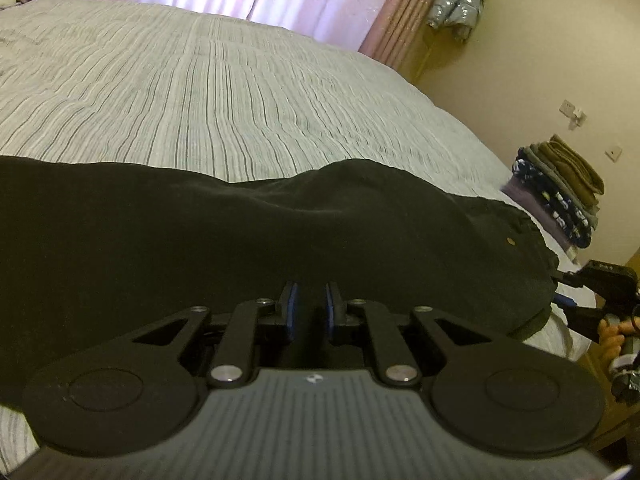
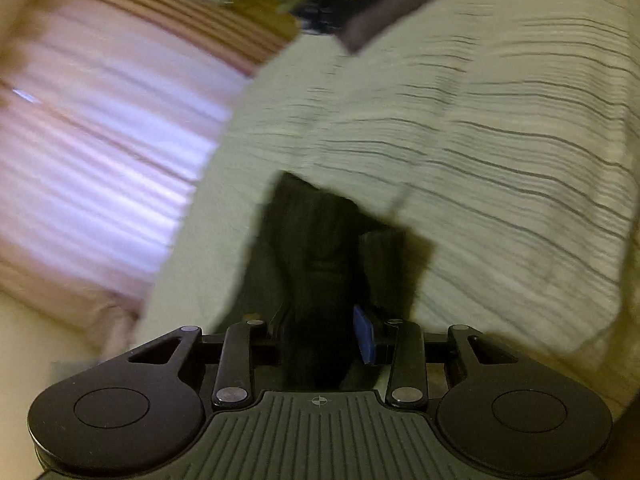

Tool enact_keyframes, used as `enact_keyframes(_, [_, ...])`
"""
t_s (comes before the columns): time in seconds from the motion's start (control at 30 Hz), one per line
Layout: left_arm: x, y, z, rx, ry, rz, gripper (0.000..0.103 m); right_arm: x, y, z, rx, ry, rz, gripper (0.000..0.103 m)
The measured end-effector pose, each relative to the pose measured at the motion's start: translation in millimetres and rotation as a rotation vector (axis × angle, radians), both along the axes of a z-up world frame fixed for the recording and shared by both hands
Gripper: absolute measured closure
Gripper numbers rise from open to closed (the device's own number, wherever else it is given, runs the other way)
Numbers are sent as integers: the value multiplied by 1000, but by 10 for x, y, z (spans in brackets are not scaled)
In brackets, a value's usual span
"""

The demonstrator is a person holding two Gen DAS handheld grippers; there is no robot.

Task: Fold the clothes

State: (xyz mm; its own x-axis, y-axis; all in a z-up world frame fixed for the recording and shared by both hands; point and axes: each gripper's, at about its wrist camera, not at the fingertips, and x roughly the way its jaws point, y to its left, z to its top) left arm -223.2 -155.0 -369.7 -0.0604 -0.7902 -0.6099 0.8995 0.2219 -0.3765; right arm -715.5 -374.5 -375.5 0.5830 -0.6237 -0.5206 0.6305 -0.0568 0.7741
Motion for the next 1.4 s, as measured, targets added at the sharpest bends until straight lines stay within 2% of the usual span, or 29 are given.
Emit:
enact_keyframes(0.07, [24,0,-30,5,7,3,92,16,-2,7,-4,3,1,66])
enact_keyframes(0.1, [36,1,-45,8,10,5,92,19,4,19,-11,9,5,82])
enact_keyframes(0.13, [43,1,-54,12,11,5,92,29,56,62,-29,20,13,95])
enact_keyframes(0.3, [52,8,-67,22,-2,-5,92,-11,295,359,-107,43,8,96])
enact_keyframes(0.37, [72,6,-93,31,-3,0,92,27,318,372,-101,111,4,96])
enact_keyframes(0.43, [92,11,-123,38,2,4,92,91,248,203,-57,214,11,96])
enact_keyframes(0.5, [84,25,-115,41,-6,9,92,165,263,27,-68,249,8,96])
enact_keyframes(0.53, [69,33,-98,42,-18,10,92,203,273,-49,-76,269,8,96])
enact_keyframes(0.57, [47,39,-81,43,-31,13,92,257,323,18,-111,320,20,94])
enact_keyframes(0.63, [-8,48,-46,41,-55,16,92,346,392,166,-149,415,26,80])
enact_keyframes(0.67, [-48,54,-30,34,-61,12,92,393,430,258,-175,475,25,65])
enact_keyframes(0.7, [-91,62,-15,26,-67,7,92,442,471,348,-203,534,24,62])
enact_keyframes(0.8, [-312,35,16,-1,-106,-35,92,676,704,586,-355,639,45,62])
enact_keyframes(0.9, [-531,-6,-35,3,-156,-75,91,1018,926,627,-491,629,196,62])
enact_keyframes(1.03, [-630,79,-182,1,-212,-64,88,1516,1138,216,-552,784,413,62])
enact_keyframes(1.1, [-586,171,-195,2,-220,-38,87,1665,1264,-7,-630,943,469,62])
enact_keyframes(1.13, [-548,228,-182,2,-223,-20,87,1716,1298,-21,-645,983,478,62])
enact_keyframes(1.2, [-457,349,-138,2,-227,19,87,1762,1278,54,-618,991,470,62])
enact_keyframes(1.37, [-162,596,-108,4,-237,133,87,1913,1499,313,-666,920,415,62])
enact_keyframes(1.4, [-123,623,-119,8,-244,144,87,1985,1554,284,-668,926,429,62])
